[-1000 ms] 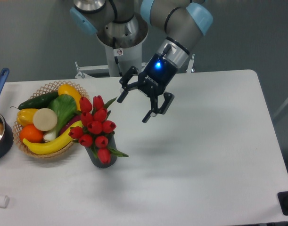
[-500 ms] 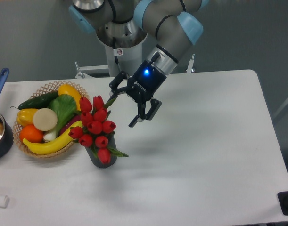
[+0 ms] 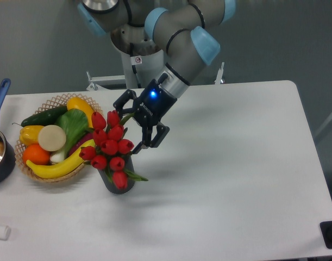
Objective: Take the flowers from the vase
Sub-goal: 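Lower the gripper around the tulip stems just above the vase rim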
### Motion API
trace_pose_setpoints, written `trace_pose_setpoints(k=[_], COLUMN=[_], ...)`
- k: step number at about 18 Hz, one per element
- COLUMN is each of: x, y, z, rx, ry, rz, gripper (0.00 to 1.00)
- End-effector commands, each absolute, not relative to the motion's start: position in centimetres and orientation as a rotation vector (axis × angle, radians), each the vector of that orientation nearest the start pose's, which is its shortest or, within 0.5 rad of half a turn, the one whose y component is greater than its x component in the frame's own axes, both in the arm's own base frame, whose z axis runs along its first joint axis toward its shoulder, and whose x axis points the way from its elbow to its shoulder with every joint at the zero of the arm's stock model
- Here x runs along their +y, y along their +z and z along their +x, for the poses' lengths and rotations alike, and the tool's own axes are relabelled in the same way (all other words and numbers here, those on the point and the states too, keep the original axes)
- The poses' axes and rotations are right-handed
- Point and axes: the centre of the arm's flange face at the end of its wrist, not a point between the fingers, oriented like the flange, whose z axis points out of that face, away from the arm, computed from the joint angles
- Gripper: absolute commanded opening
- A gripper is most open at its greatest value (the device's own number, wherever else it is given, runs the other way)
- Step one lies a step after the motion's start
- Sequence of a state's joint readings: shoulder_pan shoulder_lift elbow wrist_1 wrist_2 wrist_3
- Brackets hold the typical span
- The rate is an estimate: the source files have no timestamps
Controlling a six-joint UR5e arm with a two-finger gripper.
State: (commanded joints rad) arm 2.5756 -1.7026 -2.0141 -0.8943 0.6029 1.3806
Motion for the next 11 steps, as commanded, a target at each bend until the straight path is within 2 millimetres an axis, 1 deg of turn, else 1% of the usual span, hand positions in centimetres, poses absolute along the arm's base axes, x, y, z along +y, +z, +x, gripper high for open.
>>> trace_pose_setpoints(k=[3,4,6,8,10,11], x=[45.1,46.0,46.5,47.2,47.3,47.6], y=[31.6,31.3,30.9,30.8,30.9,30.9], z=[-29.8,-30.0,-30.1,-30.1,-30.0,-29.7], rx=[0.470,0.478,0.484,0.486,0.490,0.497], ry=[-0.340,-0.355,-0.361,-0.385,-0.383,-0.389], rz=[-2.134,-2.127,-2.124,-2.091,-2.090,-2.089], gripper=[1.00,1.00,1.00,1.00,1.00,1.00])
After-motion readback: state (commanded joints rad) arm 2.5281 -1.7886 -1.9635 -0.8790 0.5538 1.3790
